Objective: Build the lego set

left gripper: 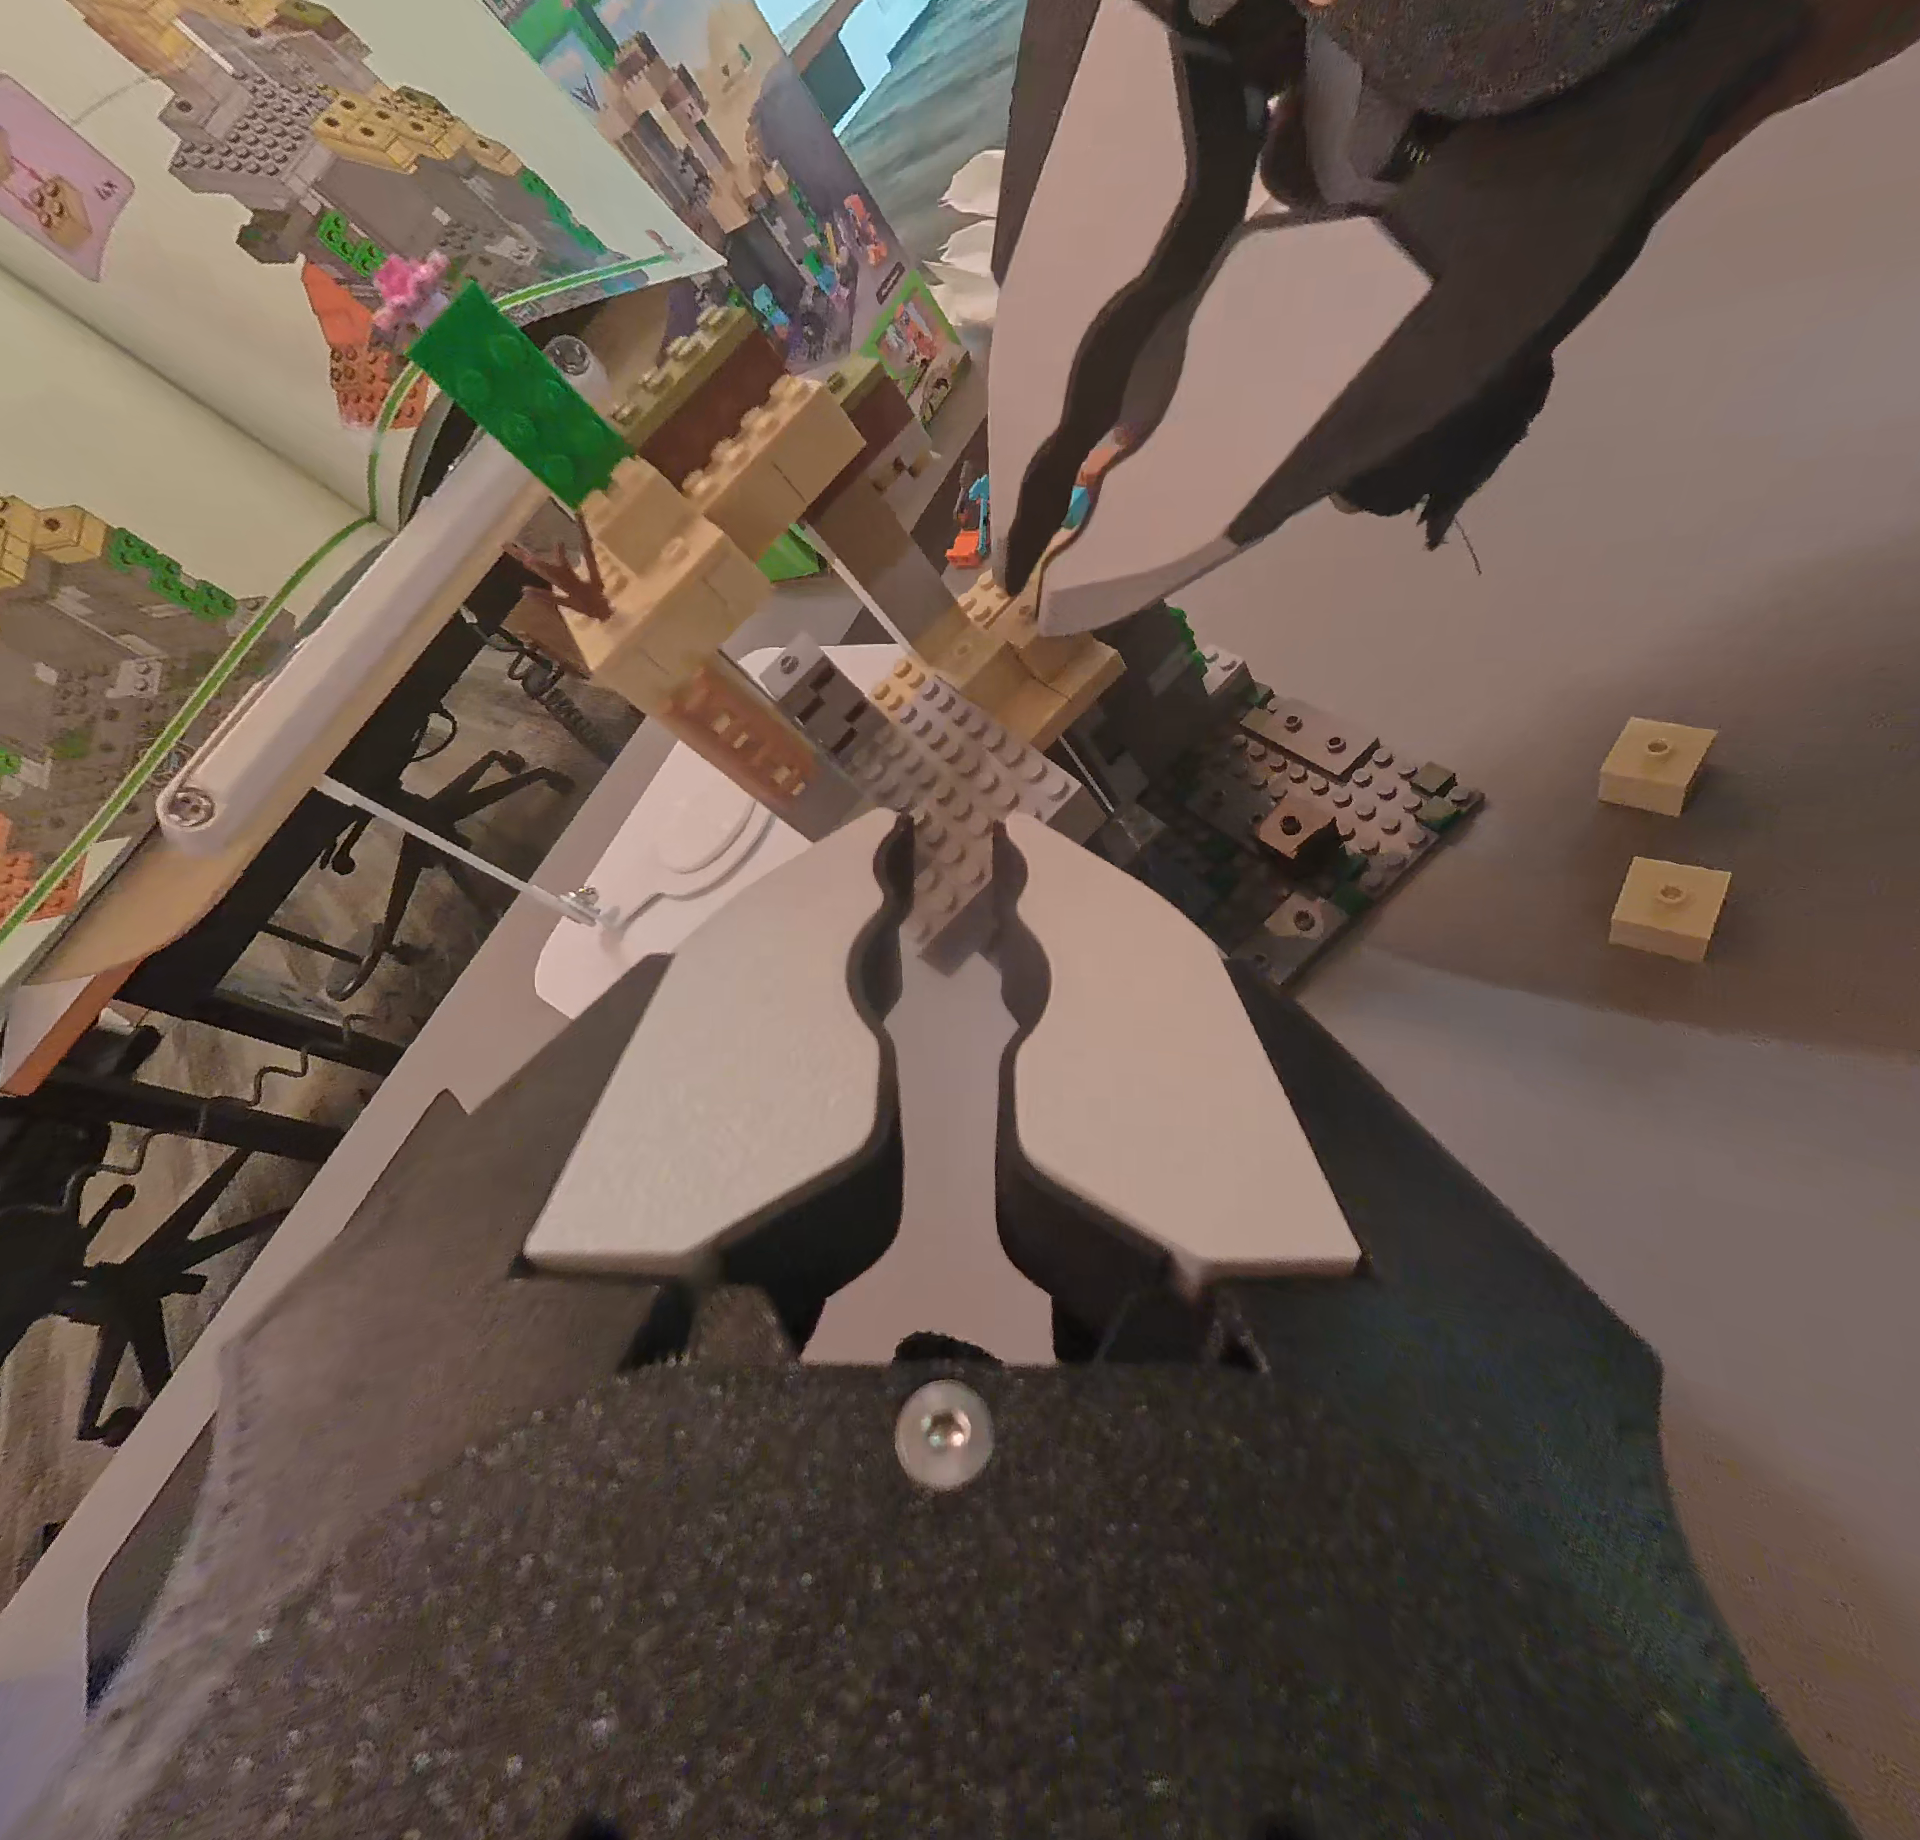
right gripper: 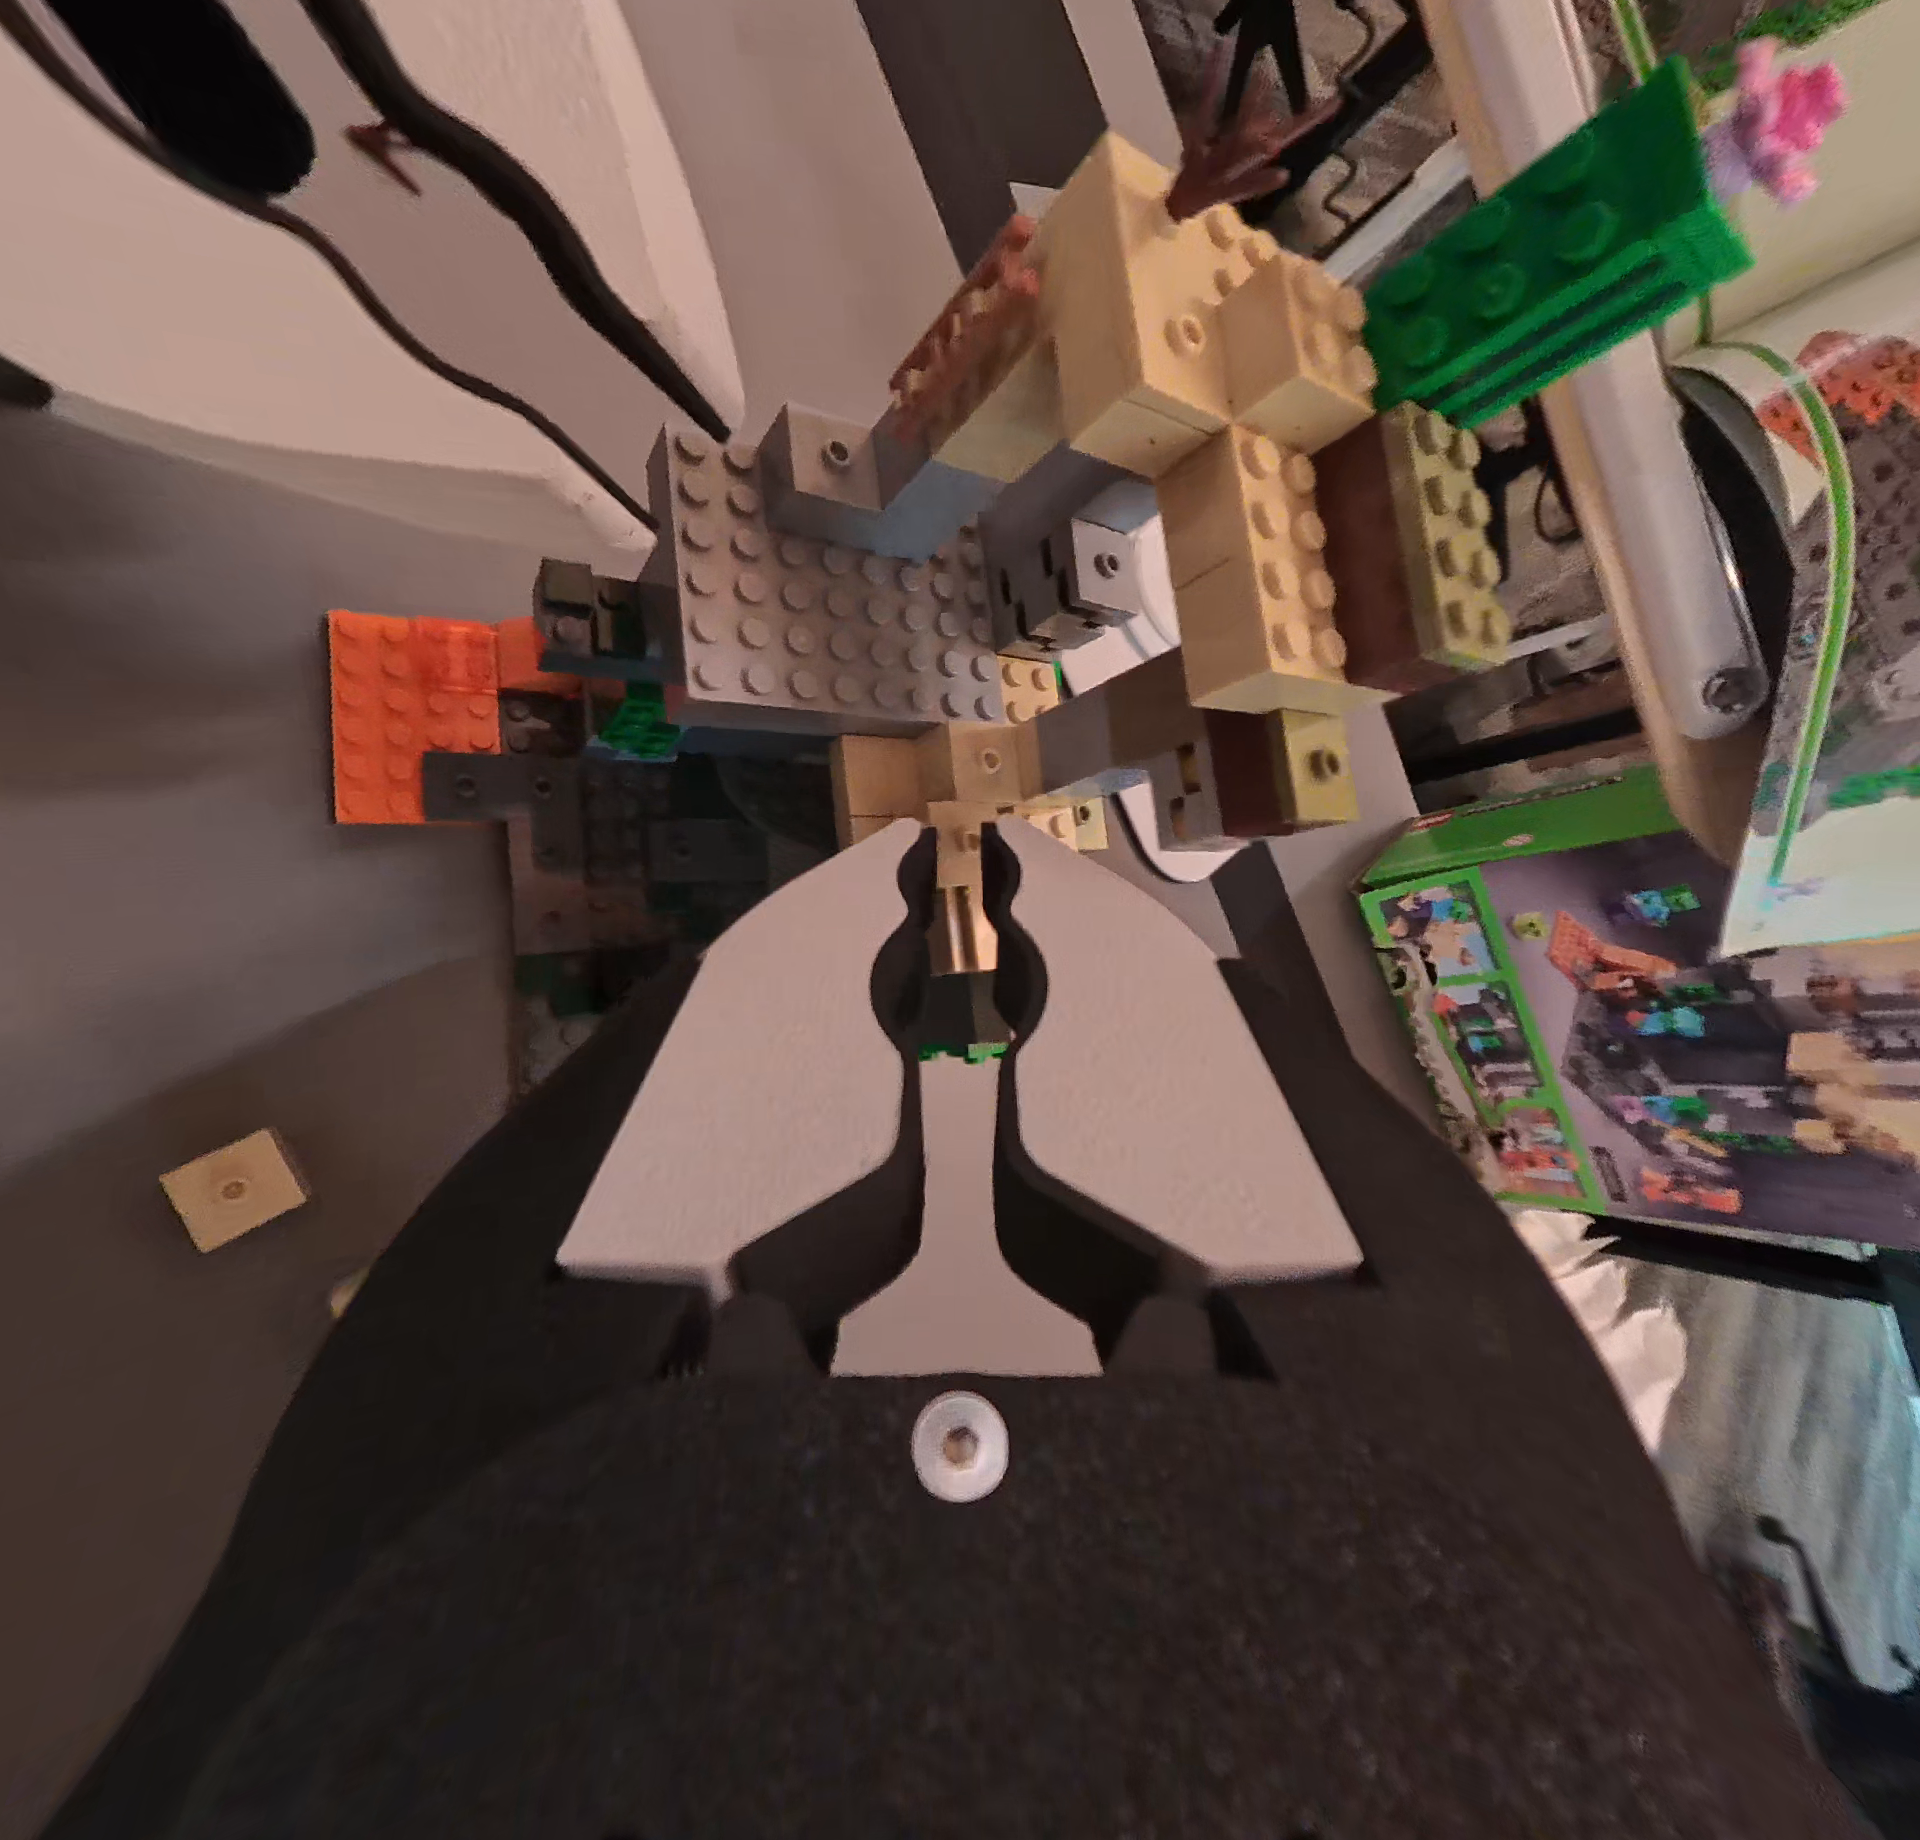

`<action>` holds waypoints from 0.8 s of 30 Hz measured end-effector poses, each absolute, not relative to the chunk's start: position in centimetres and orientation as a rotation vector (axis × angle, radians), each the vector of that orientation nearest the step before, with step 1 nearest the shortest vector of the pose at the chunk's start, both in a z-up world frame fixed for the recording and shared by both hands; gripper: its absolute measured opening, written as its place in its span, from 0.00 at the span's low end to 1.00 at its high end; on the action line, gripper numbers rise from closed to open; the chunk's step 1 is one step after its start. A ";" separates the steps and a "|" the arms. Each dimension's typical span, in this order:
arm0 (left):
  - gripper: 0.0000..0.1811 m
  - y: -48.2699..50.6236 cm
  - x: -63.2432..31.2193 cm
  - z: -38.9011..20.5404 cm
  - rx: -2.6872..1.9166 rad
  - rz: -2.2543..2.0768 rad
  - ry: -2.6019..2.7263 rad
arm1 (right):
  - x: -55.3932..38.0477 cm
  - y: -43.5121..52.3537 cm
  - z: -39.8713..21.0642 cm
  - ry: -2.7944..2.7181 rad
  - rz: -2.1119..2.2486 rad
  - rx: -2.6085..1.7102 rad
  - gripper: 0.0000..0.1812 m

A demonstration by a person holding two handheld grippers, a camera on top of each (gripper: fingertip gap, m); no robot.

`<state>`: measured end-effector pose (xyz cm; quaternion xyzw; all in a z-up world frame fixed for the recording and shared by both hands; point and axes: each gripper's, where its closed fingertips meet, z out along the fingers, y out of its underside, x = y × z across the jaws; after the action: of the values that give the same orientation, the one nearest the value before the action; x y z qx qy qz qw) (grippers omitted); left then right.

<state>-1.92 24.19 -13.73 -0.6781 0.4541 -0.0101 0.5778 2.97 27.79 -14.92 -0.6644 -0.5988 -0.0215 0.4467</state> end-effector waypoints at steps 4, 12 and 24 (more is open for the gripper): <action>0.08 24.1 -1.8 -13.8 -1.586 -0.020 1.069 | 3.2 28.3 -15.1 -1.494 -0.080 -1.639 0.05; 0.07 24.0 -1.6 -13.8 -1.592 -0.043 1.069 | 2.8 27.6 -15.2 -1.493 0.001 -1.681 0.03; 0.07 23.7 -1.2 -13.9 -1.593 -0.055 1.078 | 2.8 27.2 -14.9 -1.449 0.055 -1.687 0.04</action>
<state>-1.21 23.75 -13.92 -0.6790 0.4596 -0.0234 0.5719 2.82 27.22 -14.86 -0.6800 -0.5840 0.0222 0.4428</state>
